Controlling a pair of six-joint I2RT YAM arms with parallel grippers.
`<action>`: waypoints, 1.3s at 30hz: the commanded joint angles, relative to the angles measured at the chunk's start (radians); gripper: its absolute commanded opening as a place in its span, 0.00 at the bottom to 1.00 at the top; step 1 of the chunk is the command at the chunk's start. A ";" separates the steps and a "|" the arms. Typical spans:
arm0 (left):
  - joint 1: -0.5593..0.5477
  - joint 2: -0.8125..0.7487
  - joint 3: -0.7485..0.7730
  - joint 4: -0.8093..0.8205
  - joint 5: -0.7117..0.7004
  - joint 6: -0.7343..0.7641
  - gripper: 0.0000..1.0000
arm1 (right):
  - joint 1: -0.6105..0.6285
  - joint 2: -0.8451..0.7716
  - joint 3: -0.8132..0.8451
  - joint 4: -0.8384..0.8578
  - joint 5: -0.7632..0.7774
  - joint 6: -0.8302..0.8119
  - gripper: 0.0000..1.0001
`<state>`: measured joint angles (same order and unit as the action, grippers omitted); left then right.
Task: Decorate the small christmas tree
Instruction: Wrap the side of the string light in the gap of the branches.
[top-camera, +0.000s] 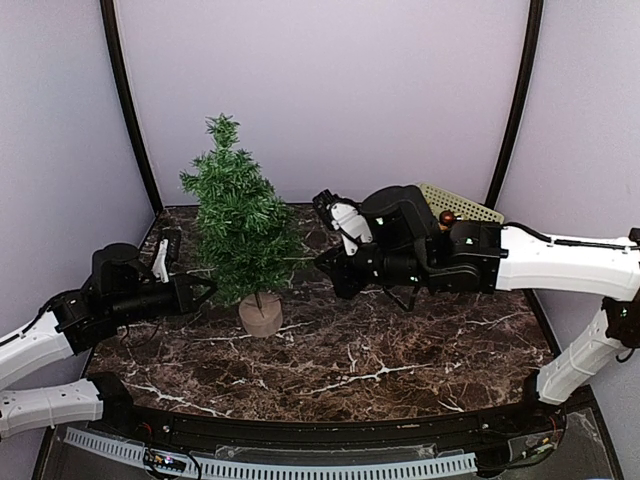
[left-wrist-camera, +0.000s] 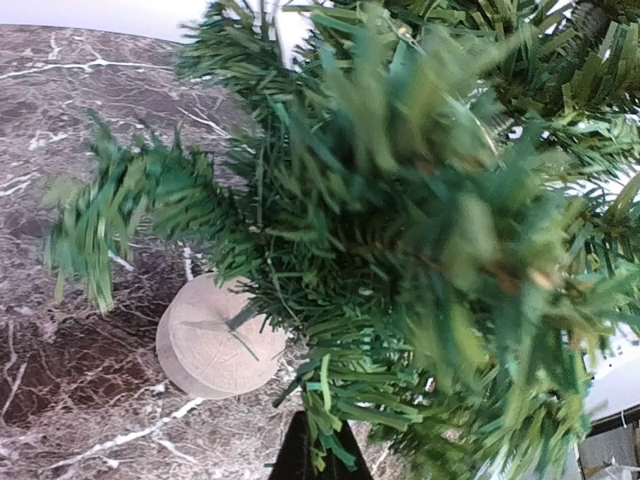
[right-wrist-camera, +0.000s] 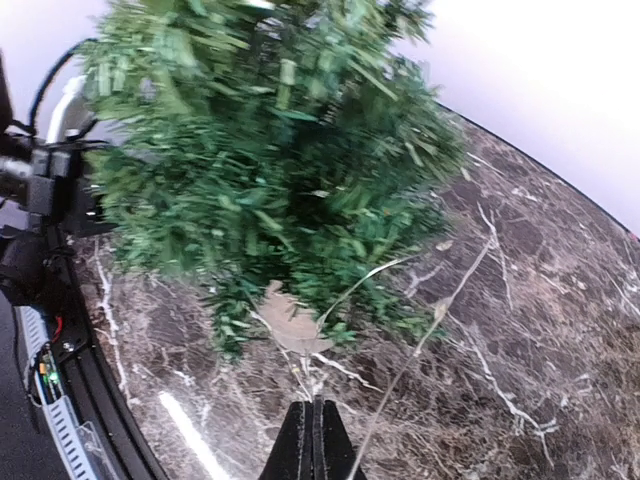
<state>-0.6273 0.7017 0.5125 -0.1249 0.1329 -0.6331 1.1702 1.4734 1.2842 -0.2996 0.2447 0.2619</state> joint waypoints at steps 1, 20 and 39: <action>0.053 -0.026 0.032 -0.018 0.031 0.037 0.00 | 0.083 0.011 0.067 -0.008 -0.033 -0.110 0.00; 0.073 -0.010 0.030 0.015 0.076 0.036 0.00 | 0.204 0.018 0.110 0.055 0.018 -0.036 0.00; 0.079 -0.050 0.003 -0.035 0.071 0.033 0.00 | 0.103 0.126 0.261 -0.008 0.208 0.055 0.00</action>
<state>-0.5587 0.6727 0.5156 -0.1570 0.2131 -0.6132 1.3106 1.5623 1.5009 -0.3183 0.4679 0.3000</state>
